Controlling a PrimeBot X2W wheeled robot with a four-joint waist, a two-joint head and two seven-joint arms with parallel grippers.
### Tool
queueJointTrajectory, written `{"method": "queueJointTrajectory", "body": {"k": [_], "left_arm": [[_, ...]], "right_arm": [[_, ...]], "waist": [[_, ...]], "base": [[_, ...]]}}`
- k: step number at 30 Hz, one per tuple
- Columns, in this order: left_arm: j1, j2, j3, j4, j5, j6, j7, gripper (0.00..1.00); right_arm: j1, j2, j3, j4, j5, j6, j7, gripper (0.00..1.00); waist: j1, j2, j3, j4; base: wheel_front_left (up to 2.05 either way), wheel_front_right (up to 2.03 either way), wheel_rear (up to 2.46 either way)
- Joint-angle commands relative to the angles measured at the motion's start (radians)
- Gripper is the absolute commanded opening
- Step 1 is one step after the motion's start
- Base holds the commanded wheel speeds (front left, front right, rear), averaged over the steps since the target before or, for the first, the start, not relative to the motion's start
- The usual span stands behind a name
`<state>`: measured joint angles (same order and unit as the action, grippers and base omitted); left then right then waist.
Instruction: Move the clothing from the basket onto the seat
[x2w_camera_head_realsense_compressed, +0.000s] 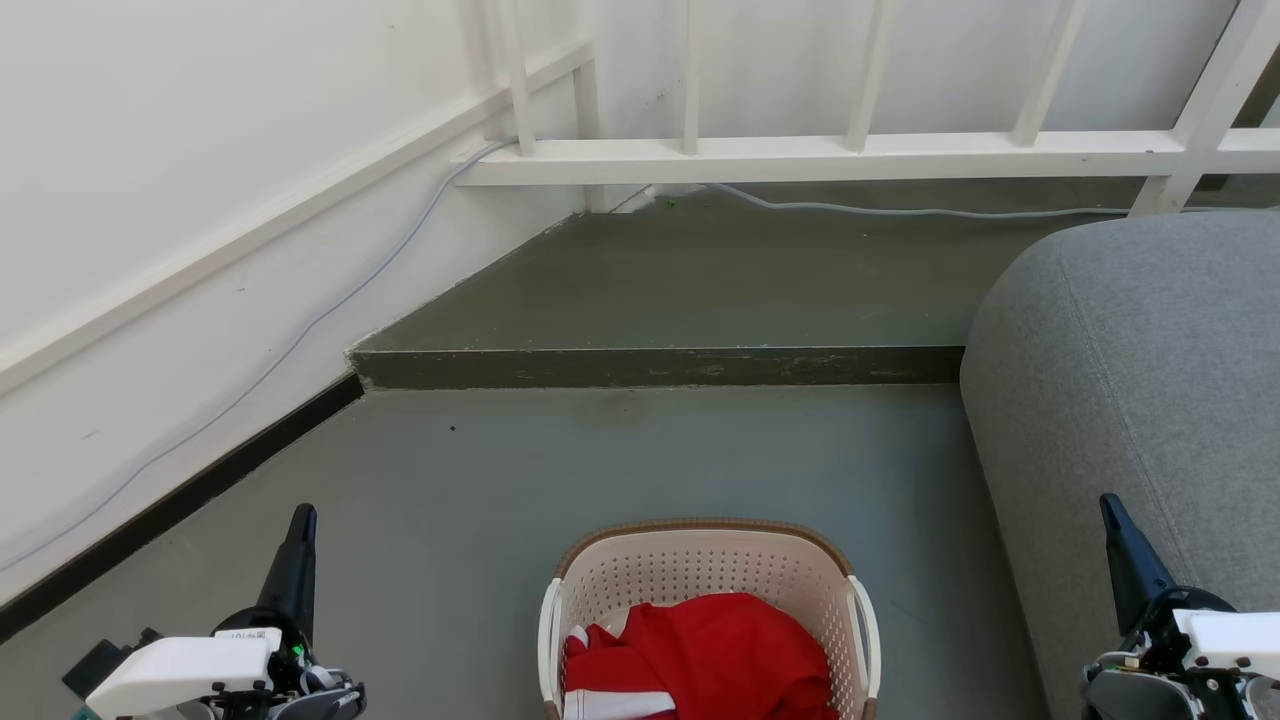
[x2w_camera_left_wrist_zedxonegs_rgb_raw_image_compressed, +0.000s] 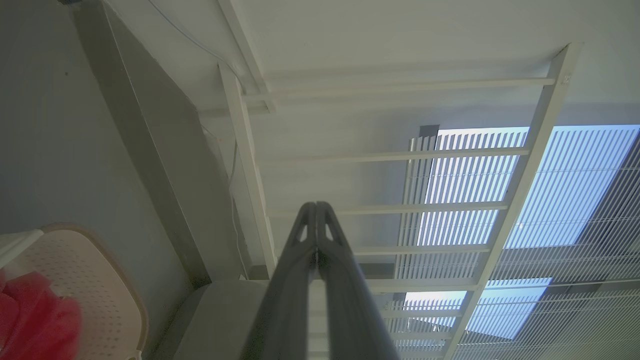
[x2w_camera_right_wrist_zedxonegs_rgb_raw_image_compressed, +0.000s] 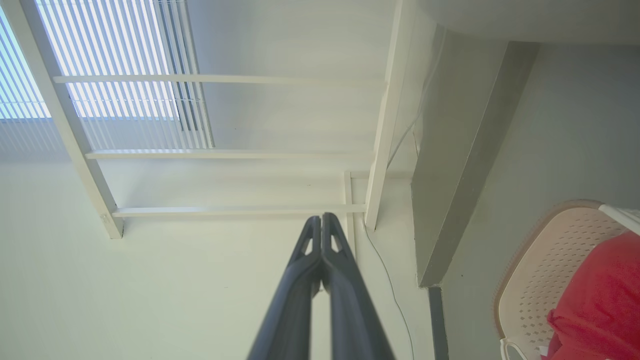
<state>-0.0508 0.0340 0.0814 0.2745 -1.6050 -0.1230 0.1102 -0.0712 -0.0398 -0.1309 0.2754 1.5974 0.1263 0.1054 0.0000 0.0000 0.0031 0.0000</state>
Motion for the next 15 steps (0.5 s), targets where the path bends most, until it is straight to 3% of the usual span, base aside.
{"method": "queueJointTrajectory", "body": {"k": [1, 15], "left_arm": [[-0.057, 0.016, 0.032, -0.030, -0.004, -0.008, 0.003, 0.00], [-0.057, 0.016, 0.032, -0.030, -0.004, -0.008, 0.003, 0.00]], "right_arm": [[-0.037, -0.010, 0.017, -0.031, 0.012, 0.004, 0.008, 0.00], [-0.037, -0.010, 0.017, -0.031, 0.012, 0.004, 0.008, 0.00]], "waist": [[0.0000, 0.0000, 0.000, 0.000], [0.0000, 0.0000, 0.000, 0.000]], "base": [[0.00, 0.00, 0.00], [0.00, 0.00, 0.00]]}}
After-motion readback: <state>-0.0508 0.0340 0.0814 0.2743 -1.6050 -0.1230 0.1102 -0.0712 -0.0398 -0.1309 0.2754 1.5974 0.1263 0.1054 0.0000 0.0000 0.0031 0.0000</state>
